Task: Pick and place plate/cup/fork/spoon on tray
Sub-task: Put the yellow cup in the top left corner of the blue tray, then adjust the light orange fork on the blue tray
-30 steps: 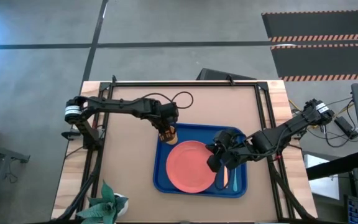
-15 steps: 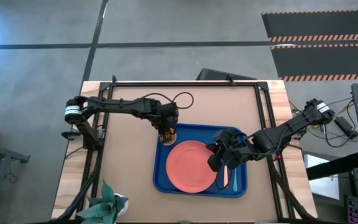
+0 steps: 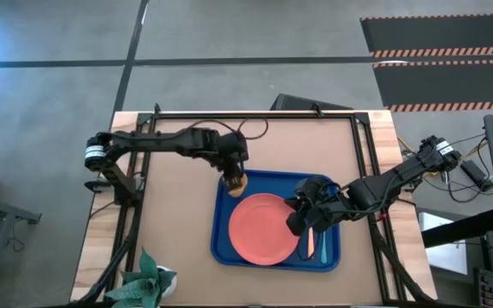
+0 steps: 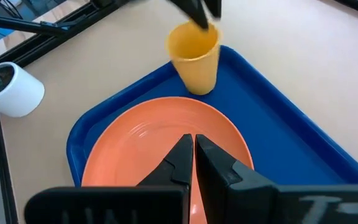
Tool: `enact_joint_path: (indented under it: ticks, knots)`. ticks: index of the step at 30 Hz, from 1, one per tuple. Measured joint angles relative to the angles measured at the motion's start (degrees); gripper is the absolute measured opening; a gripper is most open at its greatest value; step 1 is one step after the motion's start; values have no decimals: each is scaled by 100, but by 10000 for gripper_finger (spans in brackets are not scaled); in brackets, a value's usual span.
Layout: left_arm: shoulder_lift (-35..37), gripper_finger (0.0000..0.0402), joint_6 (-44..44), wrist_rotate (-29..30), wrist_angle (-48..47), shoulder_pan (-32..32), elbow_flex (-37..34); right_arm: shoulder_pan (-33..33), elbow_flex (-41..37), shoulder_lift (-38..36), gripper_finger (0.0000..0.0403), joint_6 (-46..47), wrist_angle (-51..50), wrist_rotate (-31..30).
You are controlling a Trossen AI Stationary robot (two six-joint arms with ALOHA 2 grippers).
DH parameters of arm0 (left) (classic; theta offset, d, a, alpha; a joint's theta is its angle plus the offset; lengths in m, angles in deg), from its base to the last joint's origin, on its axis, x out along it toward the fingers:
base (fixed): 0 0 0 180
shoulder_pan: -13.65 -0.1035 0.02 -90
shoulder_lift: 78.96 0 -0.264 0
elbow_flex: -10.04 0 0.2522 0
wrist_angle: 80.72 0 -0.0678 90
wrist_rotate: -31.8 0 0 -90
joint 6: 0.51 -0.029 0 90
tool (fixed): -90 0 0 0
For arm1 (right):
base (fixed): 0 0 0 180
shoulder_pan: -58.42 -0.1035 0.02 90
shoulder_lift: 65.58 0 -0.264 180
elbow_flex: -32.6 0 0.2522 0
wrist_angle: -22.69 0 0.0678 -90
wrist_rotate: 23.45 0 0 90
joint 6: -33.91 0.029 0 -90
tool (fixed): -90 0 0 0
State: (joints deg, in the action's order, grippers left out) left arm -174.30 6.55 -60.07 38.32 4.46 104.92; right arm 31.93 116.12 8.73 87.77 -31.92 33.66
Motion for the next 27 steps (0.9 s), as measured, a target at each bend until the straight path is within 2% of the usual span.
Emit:
enact_joint_path:
  ticks: [3,6,10,13,16,21,27]
  knots:
    - [201,99,10,0,-1,0,321,1,0,-14,9,298,-334,227]
    - [487,99,143,0,1,0,577,0,2,-14,9,1059,-1032,551]
    - [968,99,163,74,24,3,753,-8,-2,43,9,2490,-2177,1398]
    - [1333,99,163,205,88,17,762,-68,-89,162,9,3344,-2643,2146]
    - [1666,99,160,344,72,20,694,-180,-266,340,9,3759,-2513,2400]
    - [2035,99,70,493,22,20,523,-237,-487,803,11,4065,-1908,2438]
    - [2310,99,-199,546,23,20,235,-57,-514,1232,44,4092,-1729,2461]
